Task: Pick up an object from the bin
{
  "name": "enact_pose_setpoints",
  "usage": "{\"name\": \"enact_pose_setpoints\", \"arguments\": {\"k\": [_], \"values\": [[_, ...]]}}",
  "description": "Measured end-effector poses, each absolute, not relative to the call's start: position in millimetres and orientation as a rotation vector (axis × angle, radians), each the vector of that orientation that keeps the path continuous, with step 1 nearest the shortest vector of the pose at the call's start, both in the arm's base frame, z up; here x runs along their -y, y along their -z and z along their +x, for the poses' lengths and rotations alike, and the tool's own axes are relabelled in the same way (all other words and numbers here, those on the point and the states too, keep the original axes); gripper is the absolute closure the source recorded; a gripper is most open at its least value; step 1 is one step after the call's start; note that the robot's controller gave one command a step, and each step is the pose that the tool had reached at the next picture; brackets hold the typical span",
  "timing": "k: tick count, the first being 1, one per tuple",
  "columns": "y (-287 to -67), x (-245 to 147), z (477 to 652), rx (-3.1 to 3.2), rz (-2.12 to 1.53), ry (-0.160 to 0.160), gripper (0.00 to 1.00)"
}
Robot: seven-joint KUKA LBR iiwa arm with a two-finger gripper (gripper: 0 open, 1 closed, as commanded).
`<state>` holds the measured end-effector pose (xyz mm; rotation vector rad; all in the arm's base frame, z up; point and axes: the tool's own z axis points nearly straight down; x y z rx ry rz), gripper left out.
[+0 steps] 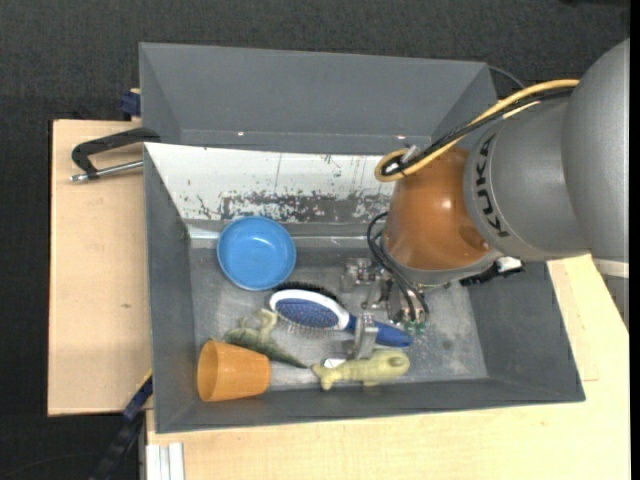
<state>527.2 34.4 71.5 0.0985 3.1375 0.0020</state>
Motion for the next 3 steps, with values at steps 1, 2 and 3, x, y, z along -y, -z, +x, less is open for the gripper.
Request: {"name": "enact_pose_setpoints", "arguments": {"k": [1,2,3], "values": [[-70,-34,526.1,-3.141,0.097,-0.001,1.0],[-164,-20,550.3,-3.123,0.161,-0.003,1.0],[-159,-20,548.0,-3.132,0.16,-0.002,0.0]]}}
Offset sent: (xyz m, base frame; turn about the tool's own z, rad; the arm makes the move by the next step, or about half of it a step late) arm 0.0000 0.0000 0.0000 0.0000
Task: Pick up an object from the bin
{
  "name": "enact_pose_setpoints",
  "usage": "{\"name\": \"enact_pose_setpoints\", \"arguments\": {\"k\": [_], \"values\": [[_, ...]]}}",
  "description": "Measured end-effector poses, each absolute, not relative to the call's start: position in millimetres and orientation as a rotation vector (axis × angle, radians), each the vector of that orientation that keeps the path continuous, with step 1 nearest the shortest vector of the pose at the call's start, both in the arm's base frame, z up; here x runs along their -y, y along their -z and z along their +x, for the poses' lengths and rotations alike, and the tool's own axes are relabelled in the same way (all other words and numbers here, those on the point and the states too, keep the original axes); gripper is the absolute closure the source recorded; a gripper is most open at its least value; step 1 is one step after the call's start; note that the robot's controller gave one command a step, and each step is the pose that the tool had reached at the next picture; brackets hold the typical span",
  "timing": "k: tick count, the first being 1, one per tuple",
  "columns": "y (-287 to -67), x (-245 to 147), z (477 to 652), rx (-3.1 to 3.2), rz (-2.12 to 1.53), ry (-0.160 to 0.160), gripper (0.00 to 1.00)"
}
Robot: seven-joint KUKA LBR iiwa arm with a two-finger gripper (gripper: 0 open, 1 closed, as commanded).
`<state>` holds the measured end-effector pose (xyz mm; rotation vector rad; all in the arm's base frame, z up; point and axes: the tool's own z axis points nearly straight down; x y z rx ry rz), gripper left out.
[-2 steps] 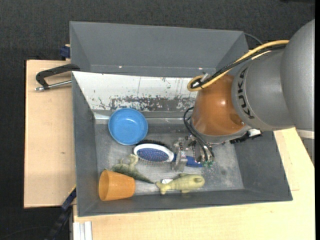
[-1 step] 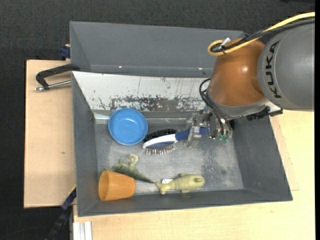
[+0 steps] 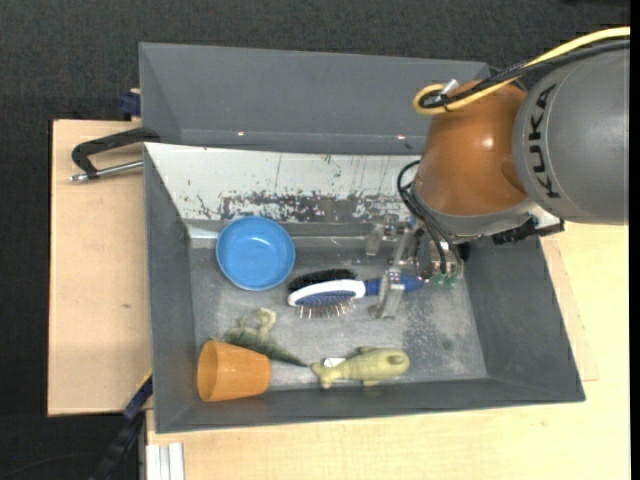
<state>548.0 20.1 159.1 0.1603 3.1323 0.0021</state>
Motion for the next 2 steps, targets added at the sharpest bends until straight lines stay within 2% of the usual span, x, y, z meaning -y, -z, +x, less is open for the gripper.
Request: {"name": "enact_pose_setpoints", "arguments": {"k": [1,2], "values": [[-66.5,-33.9,577.9,-3.146,0.106,-0.001,0.0],[-70.5,-33.5,579.2,-3.139,0.107,-0.001,1.0]]}}
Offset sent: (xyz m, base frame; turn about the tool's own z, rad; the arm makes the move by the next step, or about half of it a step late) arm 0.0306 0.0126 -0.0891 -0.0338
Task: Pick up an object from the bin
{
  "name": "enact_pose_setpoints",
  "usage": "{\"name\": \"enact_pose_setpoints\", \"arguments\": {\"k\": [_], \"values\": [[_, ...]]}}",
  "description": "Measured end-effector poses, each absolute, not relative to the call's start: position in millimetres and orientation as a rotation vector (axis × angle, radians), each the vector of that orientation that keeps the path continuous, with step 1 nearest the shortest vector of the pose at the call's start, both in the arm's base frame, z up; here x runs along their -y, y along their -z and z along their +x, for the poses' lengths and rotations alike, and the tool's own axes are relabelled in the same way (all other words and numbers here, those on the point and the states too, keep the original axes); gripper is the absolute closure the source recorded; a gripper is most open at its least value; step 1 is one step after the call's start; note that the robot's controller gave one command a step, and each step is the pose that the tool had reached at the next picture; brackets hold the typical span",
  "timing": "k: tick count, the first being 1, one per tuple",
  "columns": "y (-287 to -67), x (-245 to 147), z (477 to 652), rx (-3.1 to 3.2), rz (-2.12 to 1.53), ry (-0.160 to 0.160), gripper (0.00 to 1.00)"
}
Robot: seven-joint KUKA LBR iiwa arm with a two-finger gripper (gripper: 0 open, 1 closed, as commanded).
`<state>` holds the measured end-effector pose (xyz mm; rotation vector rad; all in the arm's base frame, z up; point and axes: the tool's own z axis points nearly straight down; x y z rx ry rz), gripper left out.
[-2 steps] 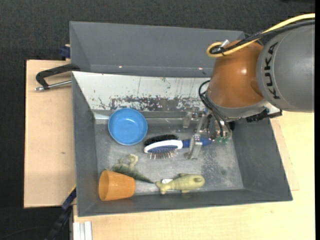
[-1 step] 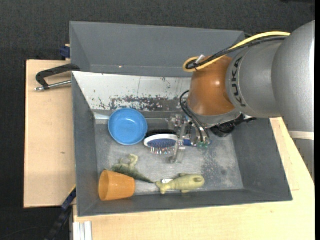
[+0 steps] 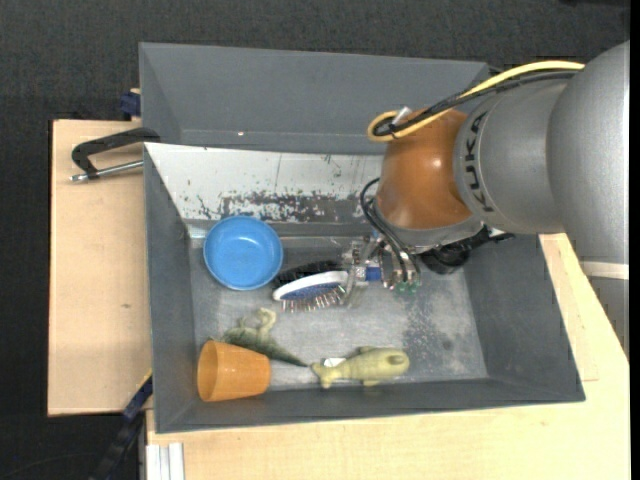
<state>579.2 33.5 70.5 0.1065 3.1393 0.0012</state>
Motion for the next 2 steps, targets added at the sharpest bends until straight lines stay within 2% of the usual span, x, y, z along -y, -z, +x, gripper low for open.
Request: {"name": "enact_pose_setpoints", "arguments": {"k": [1,2], "values": [[-157,-24,574.2,-3.096,-0.468,0.001,1.0],[-261,-12,588.8,-3.076,-0.552,0.004,1.0]]}}
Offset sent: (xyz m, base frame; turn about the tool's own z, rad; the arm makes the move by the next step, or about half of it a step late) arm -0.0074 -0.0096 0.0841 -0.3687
